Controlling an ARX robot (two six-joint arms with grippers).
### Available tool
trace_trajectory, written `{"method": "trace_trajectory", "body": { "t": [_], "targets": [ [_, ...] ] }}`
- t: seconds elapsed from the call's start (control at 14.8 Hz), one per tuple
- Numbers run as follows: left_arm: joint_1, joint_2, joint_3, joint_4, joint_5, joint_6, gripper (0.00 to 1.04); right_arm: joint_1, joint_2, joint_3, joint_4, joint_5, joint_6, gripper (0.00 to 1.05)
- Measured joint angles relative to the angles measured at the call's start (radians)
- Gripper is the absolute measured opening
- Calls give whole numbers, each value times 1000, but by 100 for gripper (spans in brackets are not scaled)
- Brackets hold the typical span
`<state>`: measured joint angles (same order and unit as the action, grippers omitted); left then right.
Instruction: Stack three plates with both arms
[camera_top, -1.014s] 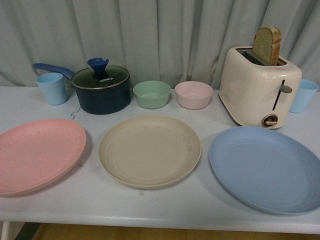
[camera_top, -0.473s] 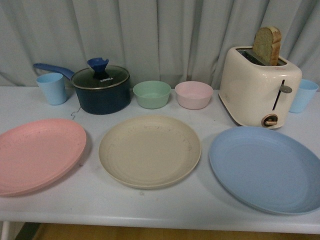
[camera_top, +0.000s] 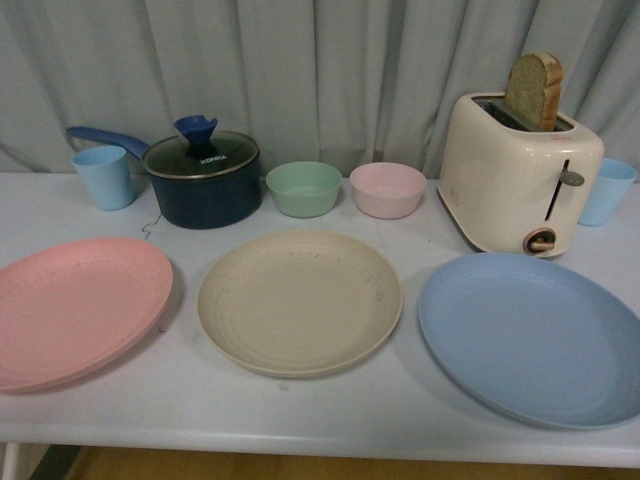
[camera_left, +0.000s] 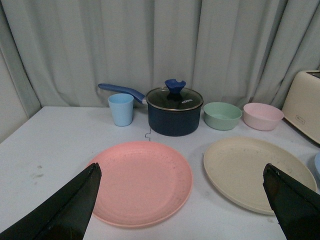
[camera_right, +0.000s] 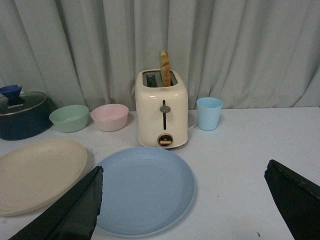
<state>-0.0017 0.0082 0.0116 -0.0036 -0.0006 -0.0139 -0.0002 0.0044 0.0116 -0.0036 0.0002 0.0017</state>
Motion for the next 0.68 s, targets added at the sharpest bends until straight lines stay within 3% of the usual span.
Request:
{"method": "trace_trajectory", "body": {
  "t": [0.68],
  "targets": [
    [-4, 5, 4, -27, -16, -9, 98, 0, 0, 0, 0, 0, 0, 98]
  ]
}}
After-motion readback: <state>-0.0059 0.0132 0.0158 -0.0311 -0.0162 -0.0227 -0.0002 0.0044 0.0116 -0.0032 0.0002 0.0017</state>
